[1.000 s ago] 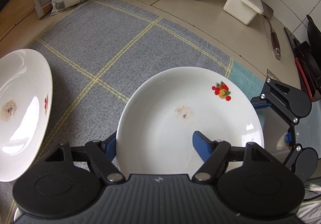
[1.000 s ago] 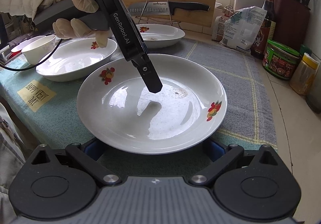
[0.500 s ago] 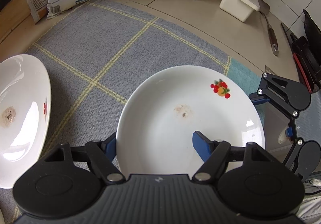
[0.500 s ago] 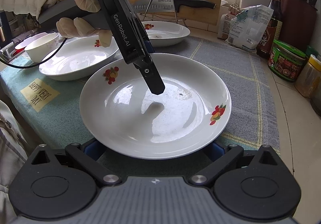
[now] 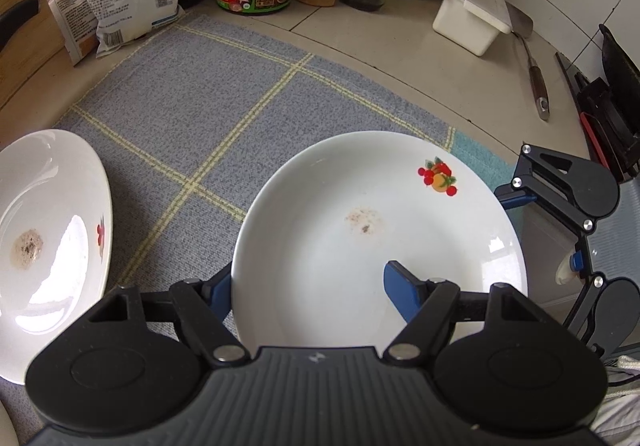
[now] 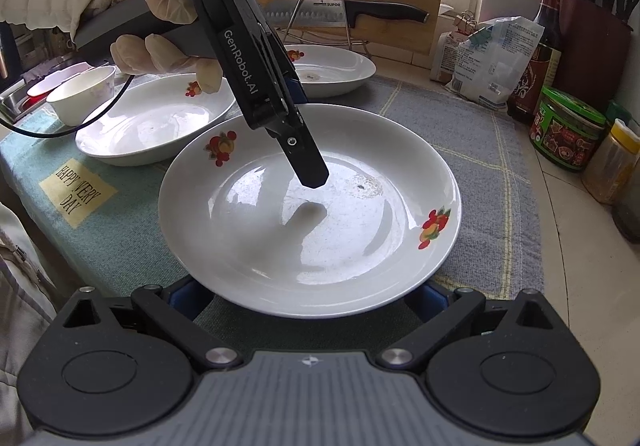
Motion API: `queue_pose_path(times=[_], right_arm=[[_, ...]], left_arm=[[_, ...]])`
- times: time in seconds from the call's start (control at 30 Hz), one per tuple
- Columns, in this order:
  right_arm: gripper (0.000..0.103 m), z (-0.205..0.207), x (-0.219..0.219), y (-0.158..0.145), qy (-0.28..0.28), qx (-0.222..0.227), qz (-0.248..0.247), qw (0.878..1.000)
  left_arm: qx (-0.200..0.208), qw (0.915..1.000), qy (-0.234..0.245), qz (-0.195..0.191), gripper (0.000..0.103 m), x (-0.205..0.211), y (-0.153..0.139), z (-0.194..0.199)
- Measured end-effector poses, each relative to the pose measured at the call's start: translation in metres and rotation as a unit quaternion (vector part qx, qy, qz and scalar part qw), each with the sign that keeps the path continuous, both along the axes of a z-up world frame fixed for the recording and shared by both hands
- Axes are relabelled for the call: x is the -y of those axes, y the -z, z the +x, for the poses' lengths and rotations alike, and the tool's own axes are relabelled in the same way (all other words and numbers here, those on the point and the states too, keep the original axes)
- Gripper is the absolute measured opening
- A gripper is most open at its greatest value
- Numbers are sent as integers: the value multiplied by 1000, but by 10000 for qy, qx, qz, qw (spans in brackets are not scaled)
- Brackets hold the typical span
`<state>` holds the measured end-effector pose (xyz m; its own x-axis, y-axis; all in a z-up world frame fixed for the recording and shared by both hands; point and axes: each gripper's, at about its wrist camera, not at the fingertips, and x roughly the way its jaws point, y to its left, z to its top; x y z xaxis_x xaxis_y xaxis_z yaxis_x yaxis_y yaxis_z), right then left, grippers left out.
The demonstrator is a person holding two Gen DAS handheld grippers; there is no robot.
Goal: Organize plates and bowls
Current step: 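Lift the plate with the left gripper and carry it toward the sauce jars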
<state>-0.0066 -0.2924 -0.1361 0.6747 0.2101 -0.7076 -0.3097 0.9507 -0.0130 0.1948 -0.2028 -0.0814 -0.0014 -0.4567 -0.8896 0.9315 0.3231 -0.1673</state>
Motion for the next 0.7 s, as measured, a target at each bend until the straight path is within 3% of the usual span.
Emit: queue_pose_path(times=[0.7], right_arm=[[101,40,42,-12,57,140,-362,9992]], left_arm=[[243,9991,-64,-339,75,50,-12,43]])
